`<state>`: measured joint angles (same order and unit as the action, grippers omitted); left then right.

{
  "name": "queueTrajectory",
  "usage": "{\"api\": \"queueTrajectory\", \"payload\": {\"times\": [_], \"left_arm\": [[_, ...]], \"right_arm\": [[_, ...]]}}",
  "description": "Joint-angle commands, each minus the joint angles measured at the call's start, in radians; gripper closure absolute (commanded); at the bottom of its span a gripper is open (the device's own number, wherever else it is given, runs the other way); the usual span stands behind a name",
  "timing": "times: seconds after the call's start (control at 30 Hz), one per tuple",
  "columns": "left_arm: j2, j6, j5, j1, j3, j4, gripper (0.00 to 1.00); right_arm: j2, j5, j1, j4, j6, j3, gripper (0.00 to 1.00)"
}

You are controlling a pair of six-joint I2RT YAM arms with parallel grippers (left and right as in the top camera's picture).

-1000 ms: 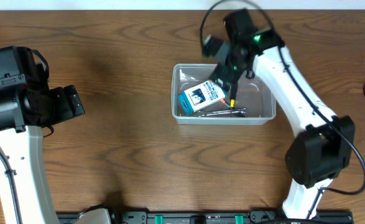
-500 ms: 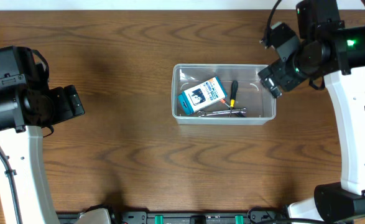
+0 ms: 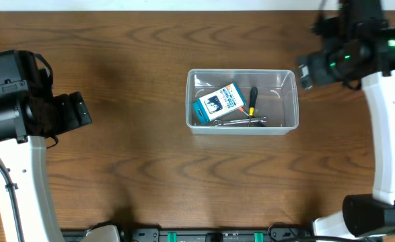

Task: Pack container
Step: 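Move the right gripper over the red-and-black pliers at right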

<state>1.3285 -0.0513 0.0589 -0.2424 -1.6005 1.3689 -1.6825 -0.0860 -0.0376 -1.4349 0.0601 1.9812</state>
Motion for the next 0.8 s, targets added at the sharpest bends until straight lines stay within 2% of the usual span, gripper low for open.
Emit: {"api": "queueTrajectory", "payload": {"times": [0.0,0.23,0.4,0.6,0.77], "left_arm": [[-0.002,0.005,0.002,-0.005,-0.011,0.003,0.02],[-0.002,0.005,0.002,-0.005,-0.011,0.003,0.02],[-0.002,0.006,0.002,-0.005,-0.011,0.003,0.02],[-0.002,0.006,0.002,-0.005,-0.011,0.003,0.02],[-0.002,0.005,0.002,-0.005,-0.011,0.003,0.02]], "right_arm": [[-0.02,-0.116,0.126,0.039,-0.13,-0.001,0.01],[-0.184,0.099,0.427,0.057,-0.043,0.008,0.01],[-0.335,0.2,0.555,-0.015,0.055,0.084,0.01],[-0.478,0.198,0.604,-0.099,0.15,0.329,0.01],[-0.525,0.195,0.606,-0.024,0.187,0.46,0.01]]}}
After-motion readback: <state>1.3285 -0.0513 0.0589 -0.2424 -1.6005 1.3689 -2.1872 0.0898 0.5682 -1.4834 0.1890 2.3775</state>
